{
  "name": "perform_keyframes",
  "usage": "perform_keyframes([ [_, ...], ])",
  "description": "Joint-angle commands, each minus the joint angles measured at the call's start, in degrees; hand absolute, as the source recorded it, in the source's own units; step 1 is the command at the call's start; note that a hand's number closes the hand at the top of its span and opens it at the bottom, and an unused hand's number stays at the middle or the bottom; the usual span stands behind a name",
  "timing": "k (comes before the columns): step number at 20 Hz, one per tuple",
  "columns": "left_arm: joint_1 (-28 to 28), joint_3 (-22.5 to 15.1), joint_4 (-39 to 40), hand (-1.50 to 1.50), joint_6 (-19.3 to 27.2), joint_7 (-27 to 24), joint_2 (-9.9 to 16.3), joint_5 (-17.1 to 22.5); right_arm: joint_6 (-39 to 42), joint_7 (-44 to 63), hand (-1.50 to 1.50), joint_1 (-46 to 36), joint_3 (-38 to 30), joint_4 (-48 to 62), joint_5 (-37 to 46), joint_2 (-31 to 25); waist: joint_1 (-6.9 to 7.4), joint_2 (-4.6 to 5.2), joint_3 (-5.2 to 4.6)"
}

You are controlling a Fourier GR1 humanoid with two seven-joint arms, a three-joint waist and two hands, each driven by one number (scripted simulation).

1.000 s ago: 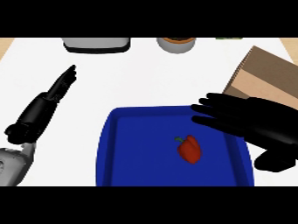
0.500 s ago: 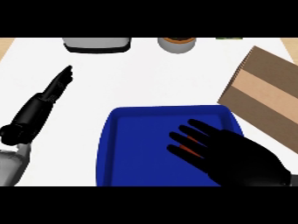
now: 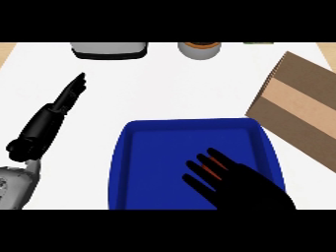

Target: Pick the bell pepper from the tray and place it in the cardboard box

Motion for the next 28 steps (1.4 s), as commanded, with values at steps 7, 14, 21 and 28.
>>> perform_keyframes([
  [7,-0.5,1.2,-1.4,0.0,-1.3,3.1,-4.1,-4.4,-3.8,-6.6,-1.5,-0.1,-0.6,8.8,10.9,5.8,0.17,0.08,0.01],
  [14,-1.7,3.8,-0.5,0.0,-3.1,3.5,-5.3,-5.6,-4.3,-8.2,-1.5,-0.9,-2.5,15.2,17.1,9.0,0.16,0.08,0.01],
  [21,-0.4,7.0,0.0,0.0,-6.5,1.1,-5.6,-6.0,-7.3,-12.7,-1.5,1.8,-2.0,20.8,21.9,12.3,0.2,0.07,0.01],
  [28,-0.9,9.0,1.9,0.0,-8.0,-0.7,-6.6,-7.6,-12.2,-16.9,-1.5,3.2,-3.1,27.1,26.8,14.1,0.1,0.09,0.0],
])
